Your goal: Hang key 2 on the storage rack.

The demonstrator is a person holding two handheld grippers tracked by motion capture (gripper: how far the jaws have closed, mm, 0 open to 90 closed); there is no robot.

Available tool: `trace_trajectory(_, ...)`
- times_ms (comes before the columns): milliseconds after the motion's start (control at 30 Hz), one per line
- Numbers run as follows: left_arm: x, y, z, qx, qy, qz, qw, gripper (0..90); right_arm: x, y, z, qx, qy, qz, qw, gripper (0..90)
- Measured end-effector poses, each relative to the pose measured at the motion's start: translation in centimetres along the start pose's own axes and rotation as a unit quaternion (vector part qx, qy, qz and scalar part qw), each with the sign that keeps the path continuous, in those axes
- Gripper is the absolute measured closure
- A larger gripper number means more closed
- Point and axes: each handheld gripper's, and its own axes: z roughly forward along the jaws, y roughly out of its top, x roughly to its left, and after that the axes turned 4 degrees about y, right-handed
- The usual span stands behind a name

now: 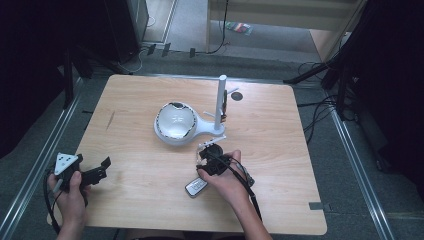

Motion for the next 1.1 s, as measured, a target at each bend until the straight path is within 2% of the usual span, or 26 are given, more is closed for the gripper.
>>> trace_trajectory(333,0.0,0.0,0.0,0.0,0.0,0.0,1.0,0.0,0.7,0.3,1.3,0.02,-0.009,0.001,0.9998,64.7)
trace_trajectory(467,0.0,0.0,0.0,0.0,0.0,0.0,1.0,0.0,0.9,0.4,1.9,0.031,-0.022,0.0,0.9993,68.1)
trace_trajectory(700,0.0,0.0,0.0,0.0,0.0,0.0,1.0,0.0,1.3,0.3,2.4,0.038,-0.037,-0.008,0.9986,78.4)
trace_trajectory(800,0.0,0.0,0.0,0.0,0.0,0.0,1.0,0.0,1.3,0.3,2.5,0.036,-0.042,-0.011,0.9984,83.3)
trace_trajectory(933,0.0,0.0,0.0,0.0,0.0,0.0,1.0,0.0,1.5,0.2,2.4,0.032,-0.045,-0.014,0.9983,83.8)
trace_trajectory(1100,0.1,0.0,0.0,0.0,0.0,0.001,1.0,0.0,1.3,0.0,1.4,-0.002,-0.041,-0.015,0.9991,83.9)
